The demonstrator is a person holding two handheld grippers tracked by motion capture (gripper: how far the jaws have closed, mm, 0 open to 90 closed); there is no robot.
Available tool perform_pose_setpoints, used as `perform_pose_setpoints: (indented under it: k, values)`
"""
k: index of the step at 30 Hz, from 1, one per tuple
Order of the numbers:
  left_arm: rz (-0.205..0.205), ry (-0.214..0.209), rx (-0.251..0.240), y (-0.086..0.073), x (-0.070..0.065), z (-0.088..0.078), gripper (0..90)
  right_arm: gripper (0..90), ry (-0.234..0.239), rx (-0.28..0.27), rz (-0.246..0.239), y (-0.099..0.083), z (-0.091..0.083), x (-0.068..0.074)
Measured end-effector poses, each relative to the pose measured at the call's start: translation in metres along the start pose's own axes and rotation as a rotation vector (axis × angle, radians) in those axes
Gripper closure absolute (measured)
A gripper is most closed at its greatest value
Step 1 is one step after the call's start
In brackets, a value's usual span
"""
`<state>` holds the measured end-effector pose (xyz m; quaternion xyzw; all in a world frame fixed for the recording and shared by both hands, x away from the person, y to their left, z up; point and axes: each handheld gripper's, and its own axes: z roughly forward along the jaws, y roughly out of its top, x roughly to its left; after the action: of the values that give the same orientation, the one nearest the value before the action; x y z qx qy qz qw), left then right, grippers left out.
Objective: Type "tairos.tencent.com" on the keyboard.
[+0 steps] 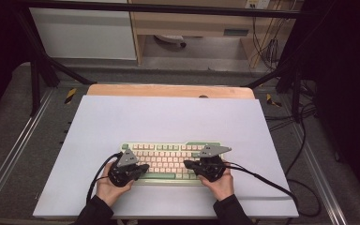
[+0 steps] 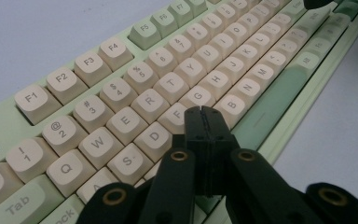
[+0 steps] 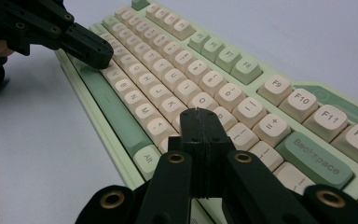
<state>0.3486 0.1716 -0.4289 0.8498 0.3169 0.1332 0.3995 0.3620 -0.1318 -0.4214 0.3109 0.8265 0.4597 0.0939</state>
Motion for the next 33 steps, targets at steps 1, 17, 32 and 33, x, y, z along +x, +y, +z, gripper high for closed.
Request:
perform_pose_setpoints:
  k: [1,17,32,33]
  values:
    - [0.000,-0.001,-0.001,0.000,0.000,0.000,89.9,90.0,0.001,0.000,-0.001,0.000,0.000,0.000]
    - [0.006,-0.001,-0.025,-0.001,0.002,-0.010,89.9,90.0,-0.003,-0.014,0.002,0.002,-0.002,0.000]
    - [-0.026,0.013,-0.029,-0.008,0.013,-0.019,89.9,90.0,-0.009,-0.021,0.026,0.005,0.003,-0.001]
    - [-0.028,0.012,-0.030,-0.009,0.013,-0.020,89.9,90.0,-0.009,-0.019,0.021,0.005,0.003,-0.001]
